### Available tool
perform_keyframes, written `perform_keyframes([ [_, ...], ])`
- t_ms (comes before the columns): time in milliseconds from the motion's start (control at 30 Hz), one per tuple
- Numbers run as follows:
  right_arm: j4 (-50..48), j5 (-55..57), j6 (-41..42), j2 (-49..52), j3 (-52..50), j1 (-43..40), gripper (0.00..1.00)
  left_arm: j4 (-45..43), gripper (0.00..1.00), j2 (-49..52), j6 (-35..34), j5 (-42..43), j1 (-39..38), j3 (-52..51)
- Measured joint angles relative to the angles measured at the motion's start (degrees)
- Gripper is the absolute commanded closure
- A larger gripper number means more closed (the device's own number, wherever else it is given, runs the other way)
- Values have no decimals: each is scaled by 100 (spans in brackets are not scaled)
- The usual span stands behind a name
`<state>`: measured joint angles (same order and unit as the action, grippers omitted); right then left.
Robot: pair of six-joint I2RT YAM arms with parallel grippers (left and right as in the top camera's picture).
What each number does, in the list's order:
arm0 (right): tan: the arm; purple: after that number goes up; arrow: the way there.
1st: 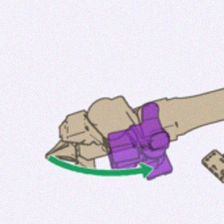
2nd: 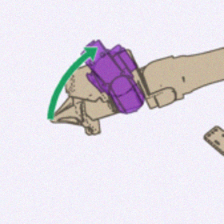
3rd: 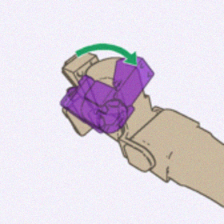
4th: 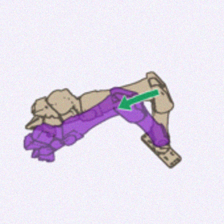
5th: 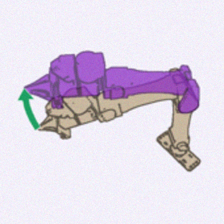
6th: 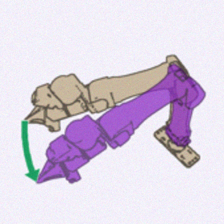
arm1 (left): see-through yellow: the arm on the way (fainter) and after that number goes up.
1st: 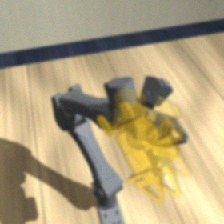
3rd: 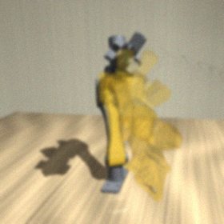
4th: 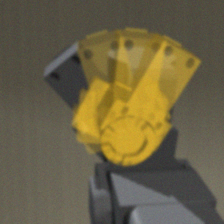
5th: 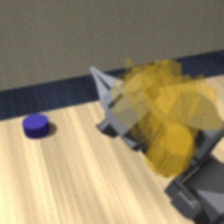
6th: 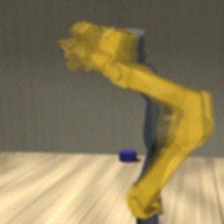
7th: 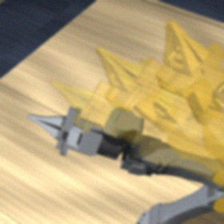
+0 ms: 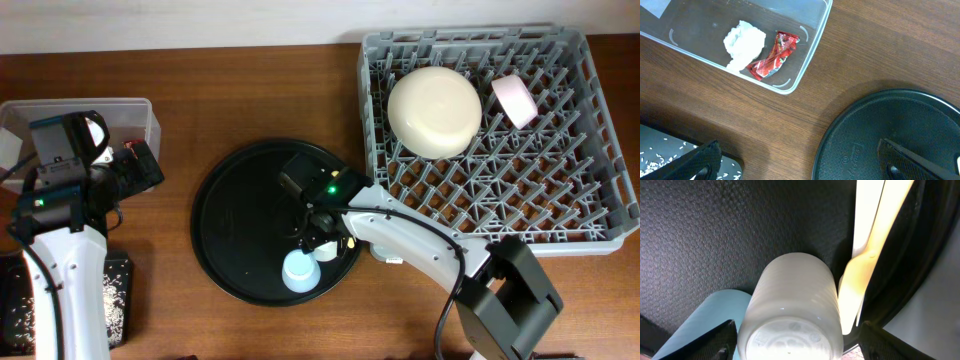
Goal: Sort waste into correct bins and load items into the dishwasher rack
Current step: 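Reach the right gripper to the white cup and grasp it, then place the white cup upside down in the rack below the plate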
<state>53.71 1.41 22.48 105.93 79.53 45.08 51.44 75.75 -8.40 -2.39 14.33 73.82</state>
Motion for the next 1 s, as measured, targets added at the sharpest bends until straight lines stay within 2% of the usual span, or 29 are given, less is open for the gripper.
perform_keyframes([
  [100, 4, -116, -2, 0, 0, -2, 15, 2, 1, 0, 0, 0, 0, 2],
  [167, 2, -136, -7, 0, 0, 0, 8, 2, 1, 0, 0, 0, 0, 2],
  [300, -345, -155, 0, 0, -229, 0, 8, 0, 1, 0, 0, 0, 0, 2],
  [400, -636, -155, 2, 0, -455, 0, 23, 0, 1, 0, 0, 0, 0, 2],
  [433, -671, -155, -11, 0, -455, 0, 30, 0, 1, 0, 0, 0, 0, 2],
  [467, -695, -155, 0, 0, -455, 0, 43, 2, 1, 0, 0, 2, 0, 2],
  [600, -706, -105, 2, -22, -455, -4, 55, 2, 1, 0, 0, 0, 0, 0],
  [667, -568, -111, -2, -22, -356, -4, 55, 2, 1, 0, 0, 0, 0, 0],
  [800, 90, -129, -66, 7, 852, -4, 57, 0, 1, 0, 0, 0, 0, 0],
  [900, 1132, -131, -216, 13, 2146, -48, 59, 13, 1, 0, 0, 2, 0, 2],
  [933, 1526, -138, -326, -13, 2643, -219, 59, 4, 1, 0, 0, 0, 0, 2],
  [1000, 2009, -160, -474, -35, 2990, -868, 59, 7, 1, 0, 0, 0, 0, 0],
])
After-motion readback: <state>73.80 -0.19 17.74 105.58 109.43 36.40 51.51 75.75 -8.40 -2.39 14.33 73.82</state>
